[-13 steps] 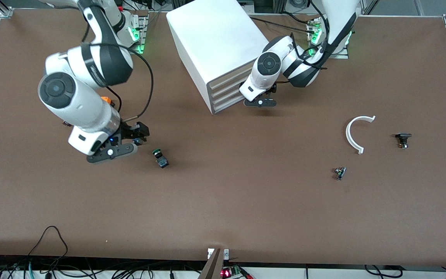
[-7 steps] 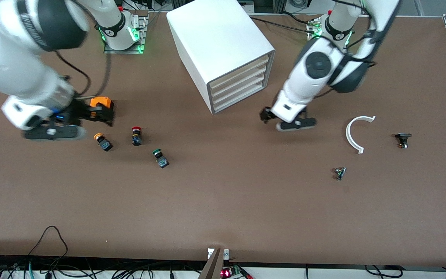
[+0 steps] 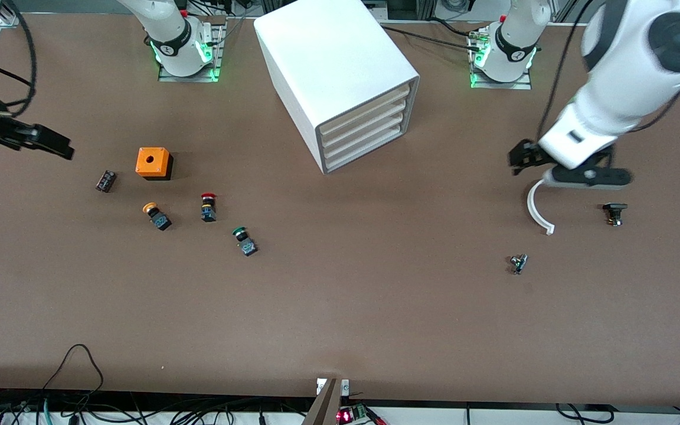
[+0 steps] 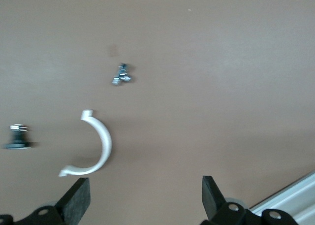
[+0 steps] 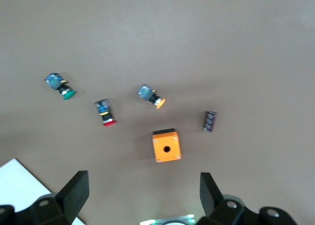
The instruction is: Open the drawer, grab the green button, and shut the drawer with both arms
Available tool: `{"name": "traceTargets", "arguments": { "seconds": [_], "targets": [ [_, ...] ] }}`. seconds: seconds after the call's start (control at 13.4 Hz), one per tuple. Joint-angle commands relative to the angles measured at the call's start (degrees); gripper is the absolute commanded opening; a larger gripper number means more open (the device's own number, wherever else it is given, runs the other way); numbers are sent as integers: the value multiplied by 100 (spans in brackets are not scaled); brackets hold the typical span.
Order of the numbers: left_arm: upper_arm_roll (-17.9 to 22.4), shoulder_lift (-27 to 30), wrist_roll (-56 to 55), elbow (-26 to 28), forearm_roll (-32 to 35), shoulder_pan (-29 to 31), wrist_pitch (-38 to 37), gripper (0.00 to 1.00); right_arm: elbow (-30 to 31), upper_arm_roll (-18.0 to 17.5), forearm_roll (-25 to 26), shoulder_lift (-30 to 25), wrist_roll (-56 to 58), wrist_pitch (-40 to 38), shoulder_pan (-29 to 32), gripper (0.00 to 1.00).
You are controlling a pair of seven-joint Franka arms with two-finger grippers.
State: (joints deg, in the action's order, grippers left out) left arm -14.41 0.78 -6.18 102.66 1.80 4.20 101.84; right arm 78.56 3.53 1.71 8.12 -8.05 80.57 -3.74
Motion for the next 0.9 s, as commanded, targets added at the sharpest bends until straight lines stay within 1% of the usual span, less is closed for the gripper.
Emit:
{"name": "traceTargets", "arguments": {
  "seconds": [0.0, 0.07, 0.15, 0.22, 0.3, 0.37, 0.52, 0.67, 0.75, 0.82],
  "targets": [
    [280, 185, 765, -246, 460, -16, -489, 100, -157, 227, -56, -91, 1039, -199, 381, 100],
    [376, 281, 846, -255, 601, -7, -577, 100, -105, 62, -127, -100, 1069, -138, 635, 100],
    [430, 404, 846, -281, 611, -7, -839, 100, -87, -140, -162, -109, 1051, -120, 751, 100],
    [430, 405, 803, -404, 646, -16, -1076, 100, -78, -185, -163, -118, 1034, -146, 752, 100],
    [369, 405, 785, -448, 855, -16, -1218, 100, -78, -194, -163, -118, 1034, -146, 744, 100],
    [308, 405, 785, -466, 1031, -59, -1202, 100, -78, -194, -163, -109, 1034, -138, 726, 100],
    [254, 396, 855, -458, 928, -51, -1175, 100, -25, -194, -101, -109, 1042, -129, 577, 100],
    [394, 388, 881, -449, 149, 71, -1097, 100, 132, -221, -101, -222, 1034, -68, 559, 100],
    [482, 396, 890, -440, 41, 185, -1053, 100, 238, -256, -101, -301, 1034, 46, 568, 100],
    [483, 396, 882, -414, 49, 186, -1052, 100, 430, -256, -110, -441, 1034, 125, 568, 100]
  ]
}}
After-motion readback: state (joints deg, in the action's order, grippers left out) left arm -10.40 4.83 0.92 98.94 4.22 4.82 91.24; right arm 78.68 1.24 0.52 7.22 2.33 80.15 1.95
